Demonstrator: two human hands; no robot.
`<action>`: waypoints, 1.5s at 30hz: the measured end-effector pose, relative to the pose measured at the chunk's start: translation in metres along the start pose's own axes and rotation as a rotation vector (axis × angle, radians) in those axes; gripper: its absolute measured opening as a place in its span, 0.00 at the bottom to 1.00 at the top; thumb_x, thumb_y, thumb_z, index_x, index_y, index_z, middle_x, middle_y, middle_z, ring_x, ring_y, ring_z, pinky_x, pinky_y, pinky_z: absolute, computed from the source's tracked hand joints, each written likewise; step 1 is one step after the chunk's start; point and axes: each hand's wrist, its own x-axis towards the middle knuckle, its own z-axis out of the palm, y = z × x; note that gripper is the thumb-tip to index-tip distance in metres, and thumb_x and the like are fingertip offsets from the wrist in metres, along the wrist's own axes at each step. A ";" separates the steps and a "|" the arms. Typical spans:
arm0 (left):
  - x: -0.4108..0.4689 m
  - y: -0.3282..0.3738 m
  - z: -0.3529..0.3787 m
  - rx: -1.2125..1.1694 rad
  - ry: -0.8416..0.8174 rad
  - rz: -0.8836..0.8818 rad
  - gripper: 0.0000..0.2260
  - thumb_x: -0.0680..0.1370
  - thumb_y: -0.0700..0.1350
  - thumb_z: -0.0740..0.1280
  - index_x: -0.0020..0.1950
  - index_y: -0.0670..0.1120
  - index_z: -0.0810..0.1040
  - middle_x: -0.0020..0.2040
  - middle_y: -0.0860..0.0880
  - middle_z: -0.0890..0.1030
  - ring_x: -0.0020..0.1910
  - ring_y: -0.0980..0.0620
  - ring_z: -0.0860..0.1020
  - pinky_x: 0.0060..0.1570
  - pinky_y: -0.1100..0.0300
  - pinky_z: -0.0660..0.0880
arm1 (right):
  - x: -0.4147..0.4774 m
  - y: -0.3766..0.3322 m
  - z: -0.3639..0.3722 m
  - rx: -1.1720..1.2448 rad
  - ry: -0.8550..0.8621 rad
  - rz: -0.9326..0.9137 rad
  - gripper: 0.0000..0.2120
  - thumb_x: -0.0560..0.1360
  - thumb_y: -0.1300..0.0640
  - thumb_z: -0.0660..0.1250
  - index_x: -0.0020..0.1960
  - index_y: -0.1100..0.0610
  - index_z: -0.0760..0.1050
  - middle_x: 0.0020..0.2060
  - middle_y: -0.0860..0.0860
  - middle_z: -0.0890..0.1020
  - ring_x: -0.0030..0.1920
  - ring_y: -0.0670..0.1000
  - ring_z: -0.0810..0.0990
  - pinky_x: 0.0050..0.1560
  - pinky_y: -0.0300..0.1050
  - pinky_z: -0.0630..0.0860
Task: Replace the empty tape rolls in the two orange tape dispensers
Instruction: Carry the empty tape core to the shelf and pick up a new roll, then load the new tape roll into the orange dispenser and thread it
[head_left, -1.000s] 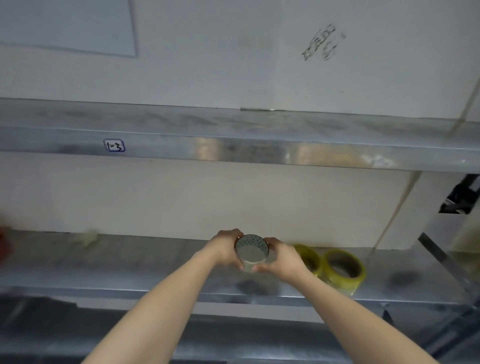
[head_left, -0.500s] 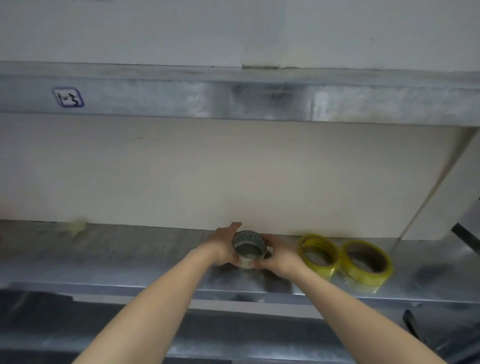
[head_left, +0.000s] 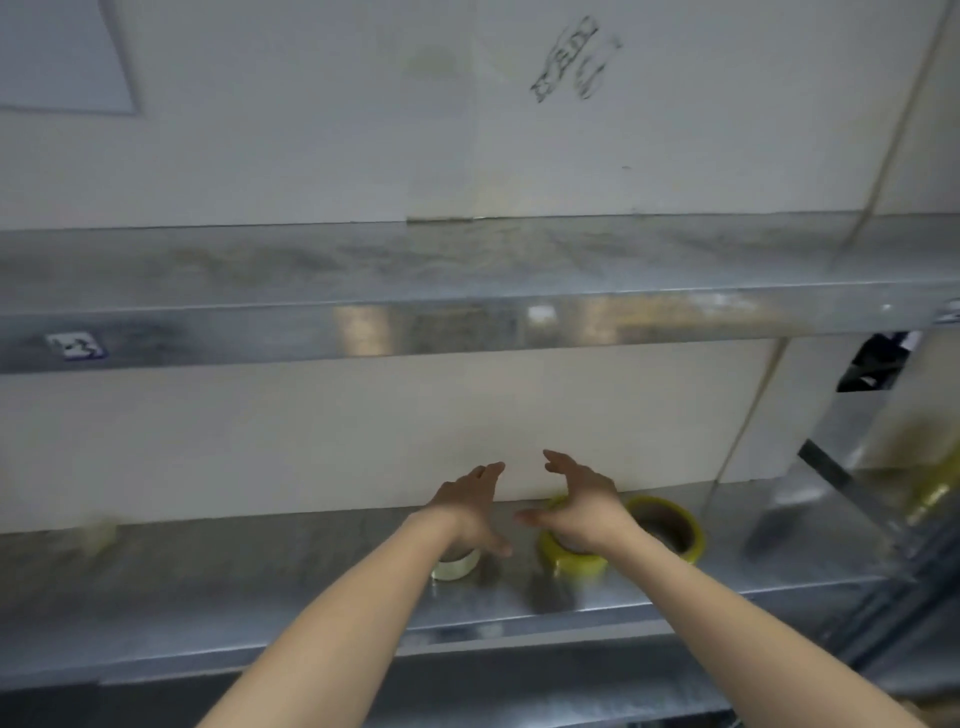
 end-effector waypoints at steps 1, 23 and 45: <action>0.004 0.008 0.003 -0.014 -0.008 0.014 0.51 0.71 0.51 0.78 0.82 0.52 0.45 0.82 0.51 0.50 0.79 0.43 0.56 0.75 0.49 0.61 | -0.002 0.007 -0.008 0.004 0.011 0.018 0.47 0.60 0.37 0.75 0.73 0.45 0.58 0.68 0.46 0.71 0.68 0.54 0.69 0.67 0.52 0.69; 0.072 0.031 0.066 -0.062 -0.038 0.055 0.62 0.64 0.54 0.82 0.81 0.43 0.40 0.81 0.44 0.49 0.79 0.44 0.54 0.75 0.52 0.60 | 0.014 0.096 -0.014 -0.289 -0.142 0.039 0.58 0.52 0.30 0.73 0.75 0.49 0.54 0.73 0.47 0.64 0.74 0.50 0.59 0.74 0.54 0.55; 0.025 0.013 0.001 -0.230 0.180 0.127 0.33 0.63 0.44 0.83 0.65 0.45 0.75 0.61 0.47 0.77 0.58 0.49 0.75 0.58 0.56 0.75 | 0.009 0.031 -0.026 -0.138 -0.068 -0.057 0.36 0.46 0.30 0.71 0.52 0.39 0.71 0.47 0.38 0.78 0.50 0.46 0.77 0.52 0.46 0.65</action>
